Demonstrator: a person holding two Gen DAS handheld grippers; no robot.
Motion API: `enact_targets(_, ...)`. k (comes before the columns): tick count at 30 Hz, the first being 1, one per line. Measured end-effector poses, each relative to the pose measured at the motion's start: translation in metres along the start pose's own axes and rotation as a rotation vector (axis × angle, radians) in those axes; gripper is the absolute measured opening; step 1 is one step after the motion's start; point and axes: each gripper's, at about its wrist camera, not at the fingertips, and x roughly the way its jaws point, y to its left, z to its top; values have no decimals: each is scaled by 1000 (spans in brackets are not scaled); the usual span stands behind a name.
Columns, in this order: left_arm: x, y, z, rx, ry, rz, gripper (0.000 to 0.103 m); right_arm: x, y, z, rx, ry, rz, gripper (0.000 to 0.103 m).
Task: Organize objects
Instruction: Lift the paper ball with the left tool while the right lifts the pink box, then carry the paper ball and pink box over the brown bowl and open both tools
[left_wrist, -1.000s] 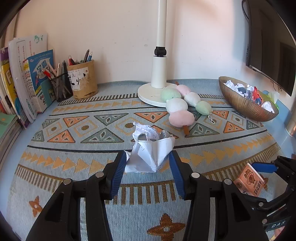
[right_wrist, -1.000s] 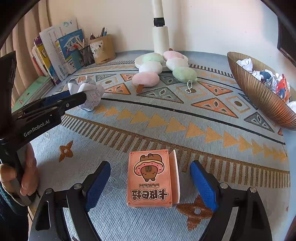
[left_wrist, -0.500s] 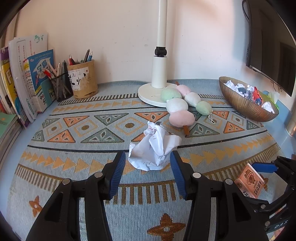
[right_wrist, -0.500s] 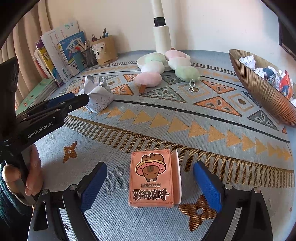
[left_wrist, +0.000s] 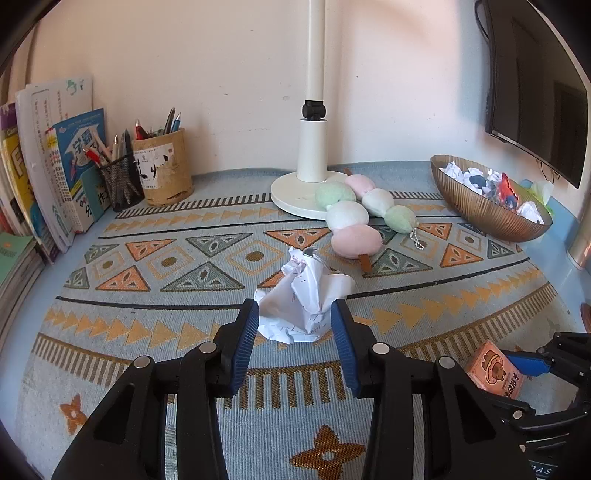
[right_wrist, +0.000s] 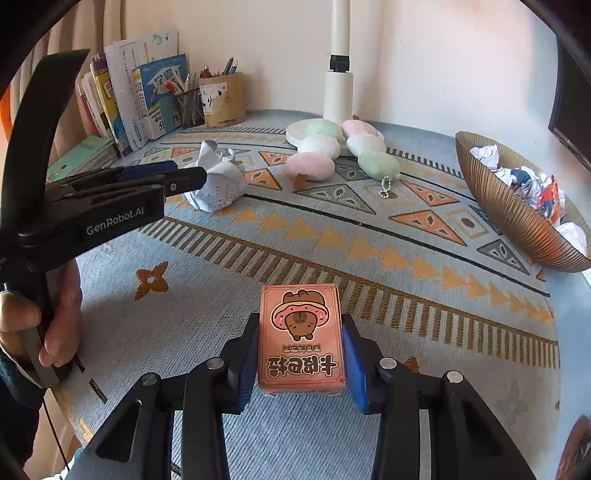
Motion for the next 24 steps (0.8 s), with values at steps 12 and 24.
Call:
enact_targets(12, -34, -60, 123, 4, -131, -331, 19, -168, -125, 79, 220, -419, -222, 40)
enact_targets(24, 10, 13, 46, -77, 112, -124, 100, -101, -106, 48, 228, -266, -36, 40)
